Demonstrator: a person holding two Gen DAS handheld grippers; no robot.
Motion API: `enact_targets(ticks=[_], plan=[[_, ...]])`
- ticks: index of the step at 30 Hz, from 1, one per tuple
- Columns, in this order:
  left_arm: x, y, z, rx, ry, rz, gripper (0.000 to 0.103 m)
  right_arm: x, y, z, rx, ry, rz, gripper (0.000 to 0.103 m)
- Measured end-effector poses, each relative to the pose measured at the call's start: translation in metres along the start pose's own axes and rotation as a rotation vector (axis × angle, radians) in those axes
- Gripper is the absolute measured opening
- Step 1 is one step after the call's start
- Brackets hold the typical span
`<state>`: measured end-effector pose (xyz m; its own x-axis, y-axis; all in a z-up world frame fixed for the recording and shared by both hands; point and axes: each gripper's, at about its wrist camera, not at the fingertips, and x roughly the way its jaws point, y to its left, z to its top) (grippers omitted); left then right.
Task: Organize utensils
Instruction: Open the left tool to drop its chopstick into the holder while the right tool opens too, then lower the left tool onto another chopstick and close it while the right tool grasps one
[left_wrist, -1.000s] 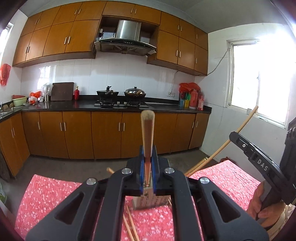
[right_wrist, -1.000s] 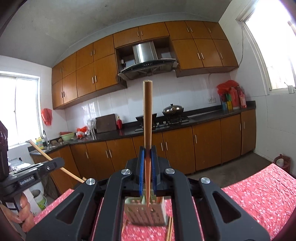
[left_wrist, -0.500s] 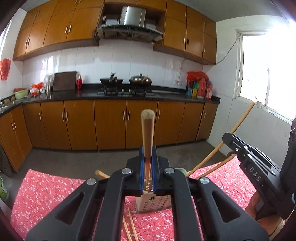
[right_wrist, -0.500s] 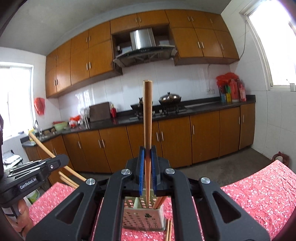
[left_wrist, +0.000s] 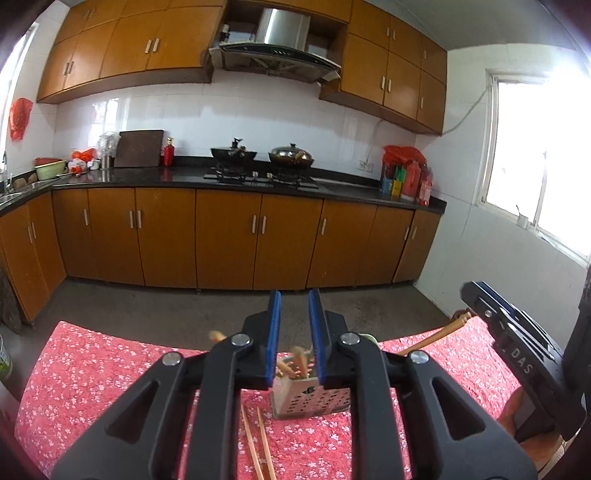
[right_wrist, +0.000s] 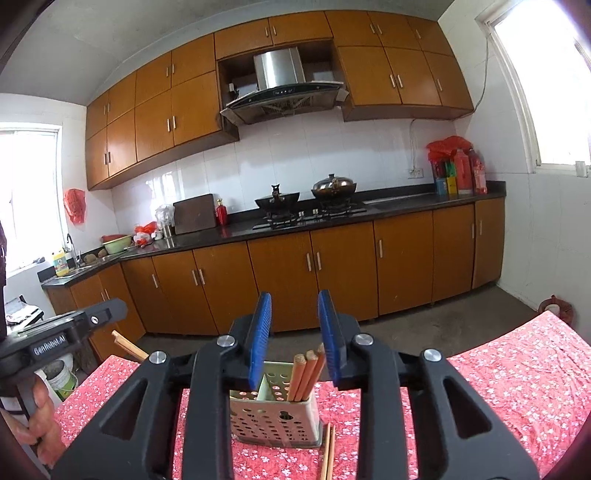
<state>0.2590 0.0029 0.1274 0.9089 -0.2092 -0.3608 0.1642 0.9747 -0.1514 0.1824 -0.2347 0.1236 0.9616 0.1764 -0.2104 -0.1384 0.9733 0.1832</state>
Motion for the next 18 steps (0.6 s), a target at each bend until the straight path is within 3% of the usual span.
enact_targets(ticks=[4, 7, 13, 15, 18], plan=[[-0.032, 0.011, -0.006, -0.019, -0.029, 0.021, 0.022, -0.023, -0.008, -0.006, 0.000, -0.004, -0.032, 0.028], [-0.051, 0.020, -0.025, -0.020, -0.022, 0.045, 0.026, -0.035, -0.021, -0.028, 0.006, 0.045, -0.068, 0.028], [-0.045, 0.048, -0.098, -0.001, 0.129, 0.135, 0.026, -0.017, -0.056, -0.112, 0.057, 0.328, -0.141, 0.028], [-0.034, 0.059, -0.123, -0.011, 0.202, 0.171, 0.026, -0.003, -0.062, -0.142, 0.109, 0.455, -0.093, 0.027], [-0.023, 0.075, -0.154, -0.051, 0.294, 0.197, 0.026, 0.011, -0.058, -0.174, 0.135, 0.577, -0.030, 0.025]])
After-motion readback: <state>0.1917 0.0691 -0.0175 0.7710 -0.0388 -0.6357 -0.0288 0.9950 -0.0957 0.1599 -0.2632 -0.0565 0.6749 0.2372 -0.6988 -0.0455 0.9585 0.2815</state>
